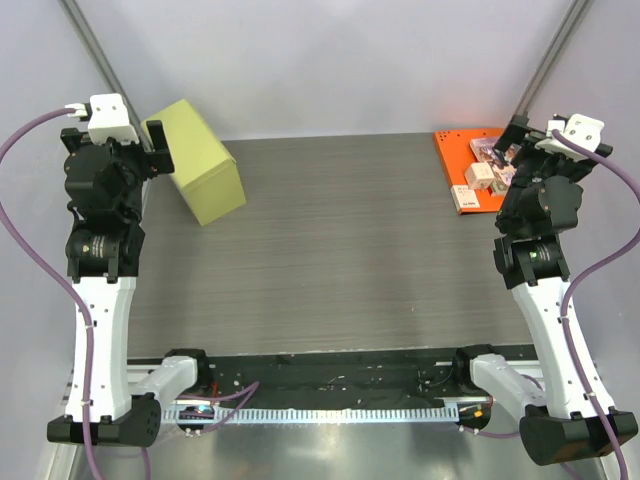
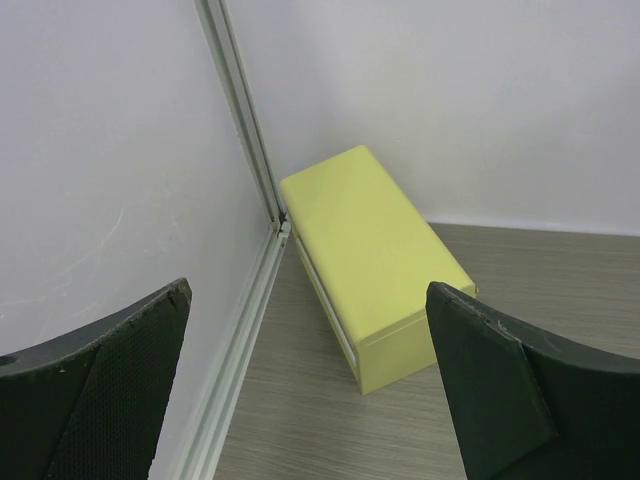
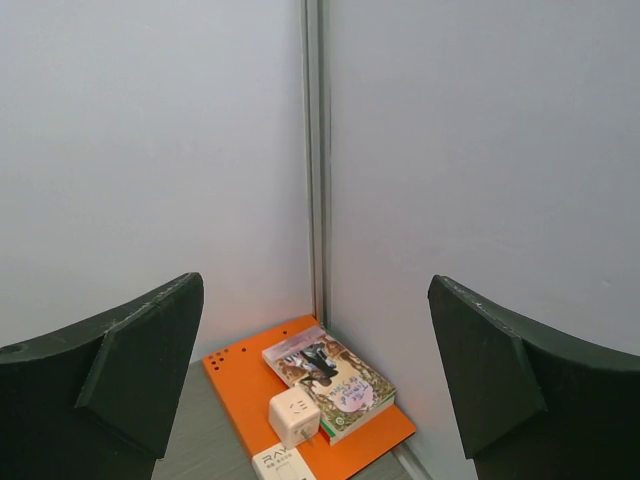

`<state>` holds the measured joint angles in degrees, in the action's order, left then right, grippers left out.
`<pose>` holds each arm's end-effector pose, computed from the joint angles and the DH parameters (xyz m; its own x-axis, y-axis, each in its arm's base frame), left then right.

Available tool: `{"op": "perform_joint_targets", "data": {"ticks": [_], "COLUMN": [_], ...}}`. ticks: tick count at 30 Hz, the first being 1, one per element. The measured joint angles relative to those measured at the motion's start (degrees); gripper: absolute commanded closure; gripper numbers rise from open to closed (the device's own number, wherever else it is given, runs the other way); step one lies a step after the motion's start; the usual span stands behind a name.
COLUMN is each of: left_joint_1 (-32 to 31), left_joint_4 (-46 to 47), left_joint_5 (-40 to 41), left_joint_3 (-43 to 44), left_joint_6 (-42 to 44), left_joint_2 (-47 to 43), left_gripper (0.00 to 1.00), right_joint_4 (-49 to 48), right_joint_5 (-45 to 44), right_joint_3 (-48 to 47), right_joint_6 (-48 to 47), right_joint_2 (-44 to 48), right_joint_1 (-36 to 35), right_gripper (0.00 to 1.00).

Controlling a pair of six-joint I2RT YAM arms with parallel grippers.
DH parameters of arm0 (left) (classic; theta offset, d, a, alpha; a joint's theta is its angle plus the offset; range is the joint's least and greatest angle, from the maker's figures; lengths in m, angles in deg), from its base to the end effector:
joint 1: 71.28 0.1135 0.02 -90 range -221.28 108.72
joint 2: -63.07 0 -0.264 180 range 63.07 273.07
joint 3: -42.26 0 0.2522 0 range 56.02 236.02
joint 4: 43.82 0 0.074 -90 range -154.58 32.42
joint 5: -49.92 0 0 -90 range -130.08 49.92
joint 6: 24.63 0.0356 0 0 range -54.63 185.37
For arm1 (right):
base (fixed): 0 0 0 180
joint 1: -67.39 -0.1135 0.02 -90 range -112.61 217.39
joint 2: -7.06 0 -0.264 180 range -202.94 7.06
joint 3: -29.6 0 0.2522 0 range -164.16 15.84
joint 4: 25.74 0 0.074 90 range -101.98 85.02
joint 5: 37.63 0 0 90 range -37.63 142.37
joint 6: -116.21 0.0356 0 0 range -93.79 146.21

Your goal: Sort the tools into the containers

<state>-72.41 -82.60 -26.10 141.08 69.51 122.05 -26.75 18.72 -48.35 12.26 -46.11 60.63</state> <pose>0.1863 0.0049 0.5033 0.0024 0.0700 -0.9975 -0.2231 0.9724 0.0677 0.1851 0.0021 0.4756 0.3235 -0.1637 -0.9320 0.4899 0.8716 0.0169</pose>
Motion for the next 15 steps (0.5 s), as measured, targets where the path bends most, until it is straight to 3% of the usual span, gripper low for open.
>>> {"op": "perform_joint_targets", "data": {"ticks": [15], "left_joint_1": [0.0], "left_joint_4": [1.66], "left_joint_5": [-0.07], "left_joint_3": [0.09], "left_joint_6": [0.0], "left_joint_2": [0.68], "left_gripper": [0.0], "right_joint_4": [-0.15], "right_joint_5": [0.76], "right_joint_3": [0.0], "right_joint_6": [-0.72], "right_joint_2": [0.0], "right_joint_1": [-0.2], "right_gripper": [0.0]}}
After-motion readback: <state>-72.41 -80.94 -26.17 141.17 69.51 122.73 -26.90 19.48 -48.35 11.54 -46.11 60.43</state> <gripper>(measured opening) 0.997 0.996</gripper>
